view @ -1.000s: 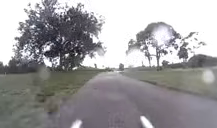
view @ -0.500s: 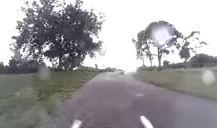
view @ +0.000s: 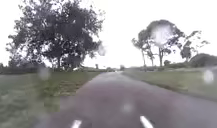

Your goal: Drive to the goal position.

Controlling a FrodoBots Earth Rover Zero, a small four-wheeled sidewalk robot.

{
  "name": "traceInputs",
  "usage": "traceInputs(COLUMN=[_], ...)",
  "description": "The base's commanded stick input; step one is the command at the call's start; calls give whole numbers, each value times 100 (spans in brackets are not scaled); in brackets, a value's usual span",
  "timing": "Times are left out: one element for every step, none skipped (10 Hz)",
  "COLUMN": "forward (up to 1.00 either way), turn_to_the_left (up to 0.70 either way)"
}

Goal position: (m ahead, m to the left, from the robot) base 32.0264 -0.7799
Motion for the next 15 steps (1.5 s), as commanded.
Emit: traceInputs(forward=[70, 70, 70, 70, 70, 70, 70, 70, 70, 70, 70, 70, 70, 70, 70], turn_to_the_left=[0, 0, 0, 0, 0, 0, 0, 0, 0, 0, 0, 0, 0, 0, 0])
